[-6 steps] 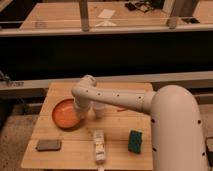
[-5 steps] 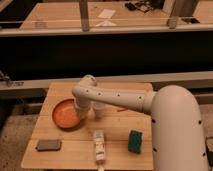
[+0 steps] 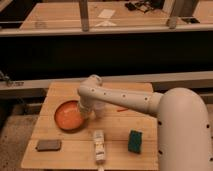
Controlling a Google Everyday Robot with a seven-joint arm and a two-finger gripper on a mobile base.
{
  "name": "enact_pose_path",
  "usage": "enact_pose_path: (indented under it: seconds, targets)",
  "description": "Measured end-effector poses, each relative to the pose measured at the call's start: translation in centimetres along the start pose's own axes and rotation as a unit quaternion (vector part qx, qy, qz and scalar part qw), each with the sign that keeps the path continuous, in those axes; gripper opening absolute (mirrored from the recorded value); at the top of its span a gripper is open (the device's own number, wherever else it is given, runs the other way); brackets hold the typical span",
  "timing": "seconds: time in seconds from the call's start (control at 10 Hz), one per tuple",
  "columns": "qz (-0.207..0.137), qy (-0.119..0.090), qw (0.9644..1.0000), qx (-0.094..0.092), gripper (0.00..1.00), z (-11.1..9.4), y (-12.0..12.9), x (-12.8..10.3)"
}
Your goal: Push the ceramic bowl across the table
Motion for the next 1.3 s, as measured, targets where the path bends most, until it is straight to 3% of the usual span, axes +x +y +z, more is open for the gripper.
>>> enact_pose_path:
  seconds: [0.3, 0.6, 0.8, 1.3]
  targets:
    - [0.017, 0.006, 0.9998, 0.01, 0.01, -0.4, 2.3, 0.0]
    - [0.024, 0.01, 0.9995, 0.017, 0.02, -0.5, 3.0, 0.3]
    - [0.027, 0.013, 0.9994, 0.019, 0.14, -0.2, 3.1, 0.6]
    - [0.026, 0.016, 0.9993, 0.021, 0.09, 0.0, 3.9, 1.0]
